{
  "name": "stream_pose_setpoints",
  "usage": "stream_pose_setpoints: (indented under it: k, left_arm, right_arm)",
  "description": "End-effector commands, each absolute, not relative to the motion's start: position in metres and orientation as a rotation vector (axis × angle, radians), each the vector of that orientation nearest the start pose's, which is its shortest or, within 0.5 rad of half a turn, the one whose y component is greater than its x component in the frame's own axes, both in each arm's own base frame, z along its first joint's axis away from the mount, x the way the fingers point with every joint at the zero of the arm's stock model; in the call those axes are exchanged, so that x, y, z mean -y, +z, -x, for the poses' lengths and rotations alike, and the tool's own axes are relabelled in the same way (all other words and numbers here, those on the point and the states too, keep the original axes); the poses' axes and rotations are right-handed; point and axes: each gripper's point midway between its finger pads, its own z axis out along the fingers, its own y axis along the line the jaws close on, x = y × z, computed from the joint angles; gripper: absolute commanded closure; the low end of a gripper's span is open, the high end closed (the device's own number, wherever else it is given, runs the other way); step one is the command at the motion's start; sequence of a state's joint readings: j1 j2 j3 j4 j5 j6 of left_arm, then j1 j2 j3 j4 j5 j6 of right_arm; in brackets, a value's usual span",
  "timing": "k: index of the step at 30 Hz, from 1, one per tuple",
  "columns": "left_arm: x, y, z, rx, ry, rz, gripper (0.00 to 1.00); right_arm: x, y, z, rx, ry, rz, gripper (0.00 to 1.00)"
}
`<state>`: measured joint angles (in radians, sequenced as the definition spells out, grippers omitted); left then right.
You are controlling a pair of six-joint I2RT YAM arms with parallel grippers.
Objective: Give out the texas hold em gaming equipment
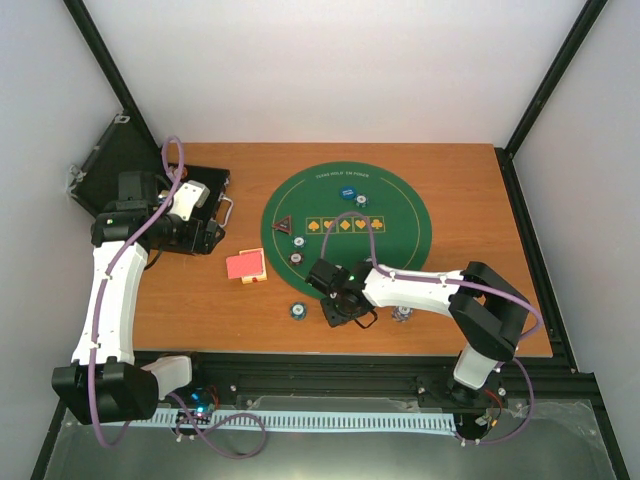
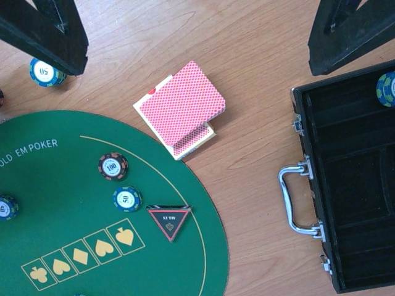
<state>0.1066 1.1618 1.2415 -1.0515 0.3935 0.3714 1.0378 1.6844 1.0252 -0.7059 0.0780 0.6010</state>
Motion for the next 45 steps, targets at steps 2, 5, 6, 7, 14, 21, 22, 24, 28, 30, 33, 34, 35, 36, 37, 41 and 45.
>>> stream_pose_setpoints:
  k: [2,5,6,7,14,21,22,24,28,30,33,34,35,36,37,41,45]
  left_arm:
    - [0.034,0.258,-0.292,-2.372,-0.269,-0.489,0.0]
    - [0.034,0.258,-0.292,-2.372,-0.272,-0.489,0.0]
    - [0.034,0.257,-0.292,-2.373,-0.273,-0.489,0.0]
    - [0.034,0.257,-0.293,-2.373,-0.273,-0.486,0.0]
    - [0.036,0.261,-0.293,-2.365,-0.289,-0.482,0.0]
    - [0.036,0.257,-0.292,-2.377,-0.295,-0.479,0.0]
    - [0.036,0.257,-0.293,-2.379,-0.294,-0.479,0.0]
    - [0.036,0.257,-0.293,-2.378,-0.294,-0.481,0.0]
    - [0.035,0.255,-0.293,-2.386,-0.287,-0.483,0.0]
    - [0.034,0.254,-0.293,-2.391,-0.282,-0.483,0.0]
    - [0.034,0.252,-0.294,-2.396,-0.284,-0.486,0.0]
    - [0.035,0.252,-0.294,-2.397,-0.291,-0.488,0.0]
    - [0.035,0.251,-0.295,-2.399,-0.295,-0.487,0.0]
    - [0.035,0.25,-0.295,-2.402,-0.302,-0.488,0.0]
    - [0.036,0.249,-0.295,-2.405,-0.305,-0.491,0.0]
    - [0.035,0.245,-0.298,-2.416,-0.311,-0.491,0.0]
    - [0.036,0.242,-0.3,-2.421,-0.321,-0.491,0.0]
  right_arm:
    - [-0.277,0.032,-0.18,-2.864,0.119,0.626,0.6]
    - [-0.277,0.037,-0.18,-2.86,0.119,0.626,0.62]
    - [-0.277,0.039,-0.181,-2.856,0.12,0.627,0.63]
    - [-0.278,0.043,-0.182,-2.85,0.124,0.627,0.64]
    - [-0.281,0.074,-0.19,-2.805,0.127,0.657,0.69]
    - [-0.271,0.118,-0.248,-2.748,0.109,0.556,0.7]
    - [-0.268,0.124,-0.263,-2.737,0.115,0.529,0.71]
    - [-0.258,0.134,-0.293,-2.72,0.125,0.474,0.71]
    - [-0.229,0.148,-0.364,-2.697,0.1,0.348,0.71]
    - [-0.214,0.147,-0.394,-2.699,0.077,0.294,0.72]
    - [-0.192,0.132,-0.435,-2.716,0.038,0.217,0.72]
    - [-0.184,0.128,-0.447,-2.719,0.025,0.19,0.72]
    - [-0.177,0.124,-0.459,-2.723,0.03,0.162,0.73]
    - [-0.171,0.119,-0.468,-2.732,0.042,0.135,0.73]
    - [-0.165,0.113,-0.477,-2.742,0.047,0.112,0.72]
    - [-0.147,0.09,-0.505,-2.769,0.013,0.089,0.72]
    - [-0.139,0.072,-0.528,-2.78,0.01,0.075,0.71]
